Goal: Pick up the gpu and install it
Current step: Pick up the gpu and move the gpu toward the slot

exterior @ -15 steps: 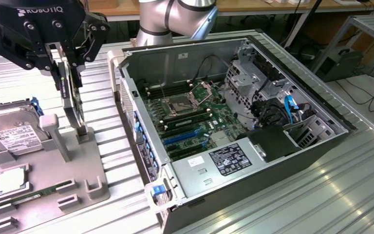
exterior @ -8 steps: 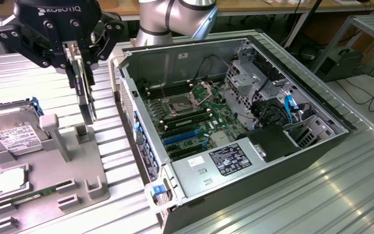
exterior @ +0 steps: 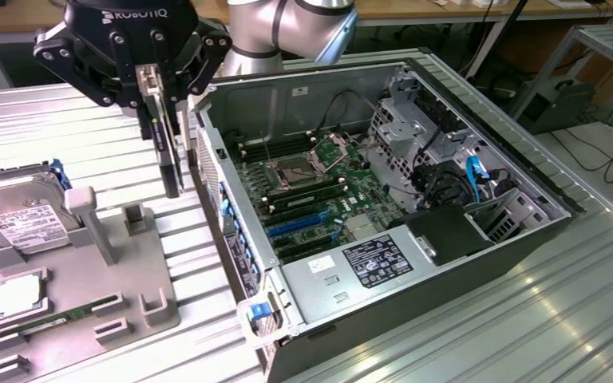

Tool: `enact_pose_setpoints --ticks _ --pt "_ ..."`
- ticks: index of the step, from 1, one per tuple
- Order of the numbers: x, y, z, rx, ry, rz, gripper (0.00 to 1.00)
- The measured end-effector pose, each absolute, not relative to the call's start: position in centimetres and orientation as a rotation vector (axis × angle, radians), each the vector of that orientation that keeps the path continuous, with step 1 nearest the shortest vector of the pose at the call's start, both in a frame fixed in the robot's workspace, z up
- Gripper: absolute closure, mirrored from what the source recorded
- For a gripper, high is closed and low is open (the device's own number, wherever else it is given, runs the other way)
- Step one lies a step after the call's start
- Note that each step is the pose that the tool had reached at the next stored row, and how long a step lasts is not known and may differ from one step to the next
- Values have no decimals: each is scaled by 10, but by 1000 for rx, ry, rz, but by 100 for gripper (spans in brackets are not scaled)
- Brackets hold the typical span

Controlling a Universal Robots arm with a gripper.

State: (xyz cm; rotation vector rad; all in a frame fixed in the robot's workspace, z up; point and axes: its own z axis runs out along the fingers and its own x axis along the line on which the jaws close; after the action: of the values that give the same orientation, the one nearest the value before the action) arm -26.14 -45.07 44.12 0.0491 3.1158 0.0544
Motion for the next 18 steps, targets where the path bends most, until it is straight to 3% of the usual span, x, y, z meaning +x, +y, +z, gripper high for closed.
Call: enact_pose_setpoints --ticks 18 --pt "-234 -451 441 49 3116 54 72"
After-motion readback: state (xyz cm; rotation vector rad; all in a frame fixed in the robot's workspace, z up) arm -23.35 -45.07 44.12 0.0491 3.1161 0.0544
